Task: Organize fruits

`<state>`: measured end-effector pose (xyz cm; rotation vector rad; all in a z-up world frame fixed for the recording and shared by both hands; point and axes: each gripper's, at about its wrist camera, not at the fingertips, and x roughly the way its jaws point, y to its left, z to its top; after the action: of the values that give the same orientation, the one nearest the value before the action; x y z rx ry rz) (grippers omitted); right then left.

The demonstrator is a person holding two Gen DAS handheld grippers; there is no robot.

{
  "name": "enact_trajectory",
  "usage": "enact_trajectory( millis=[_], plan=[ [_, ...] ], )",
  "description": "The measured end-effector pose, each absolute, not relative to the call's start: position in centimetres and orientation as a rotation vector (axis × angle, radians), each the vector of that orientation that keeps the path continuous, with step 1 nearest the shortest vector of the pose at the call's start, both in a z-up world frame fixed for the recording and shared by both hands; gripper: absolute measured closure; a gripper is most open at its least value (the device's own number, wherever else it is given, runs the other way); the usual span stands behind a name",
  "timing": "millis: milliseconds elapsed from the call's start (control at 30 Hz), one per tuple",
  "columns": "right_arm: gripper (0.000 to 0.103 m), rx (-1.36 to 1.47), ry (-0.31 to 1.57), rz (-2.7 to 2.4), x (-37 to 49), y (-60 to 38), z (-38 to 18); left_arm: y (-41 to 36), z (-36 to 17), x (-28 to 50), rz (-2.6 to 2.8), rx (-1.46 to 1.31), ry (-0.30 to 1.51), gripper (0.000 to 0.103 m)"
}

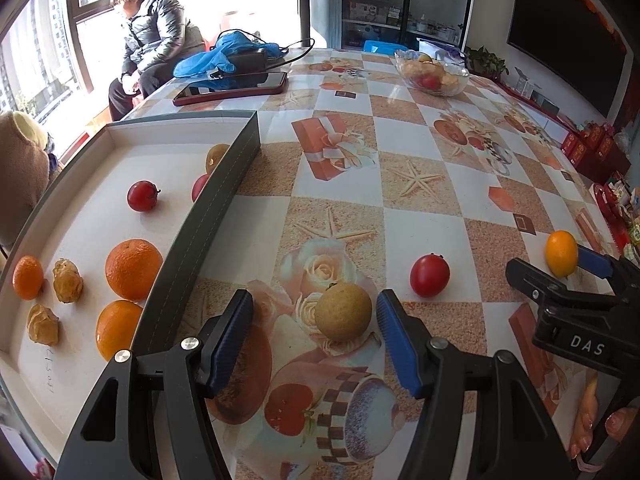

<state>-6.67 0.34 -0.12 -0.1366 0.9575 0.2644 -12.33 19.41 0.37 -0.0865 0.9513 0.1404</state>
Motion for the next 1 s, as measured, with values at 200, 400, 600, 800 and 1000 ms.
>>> enact_trajectory(
  millis=[200,400,600,800,1000],
  plan=[
    [0.001,-0.137,0.958,0.264,-6.67,0.37,-0.13,19.4,0.36,-12.32,0.139,-0.087,0.951,0.035],
    [0.001,-0.137,0.958,0.264,-6.66,0.33,-0.12,19.42,0.38,-12.33,0.141,-0.087,0.951,0.035],
    [0.001,-0.138,0.958,0.263,-6.65,0.35,-0.12,19.4,0.36,-12.32,0.14,-0.087,0.951,0.035],
    [0.001,-0.137,0.959,0.257,-6.49,0.37,-0.08,19.34,0.44,-12.09,0.136,-0.085,0.961,0.037],
    [0.001,-0.137,0.985,0.252,-6.09,0.55,0.02,18.52,0.87,-11.9,0.125,-0.06,0.968,0.064]
  ],
)
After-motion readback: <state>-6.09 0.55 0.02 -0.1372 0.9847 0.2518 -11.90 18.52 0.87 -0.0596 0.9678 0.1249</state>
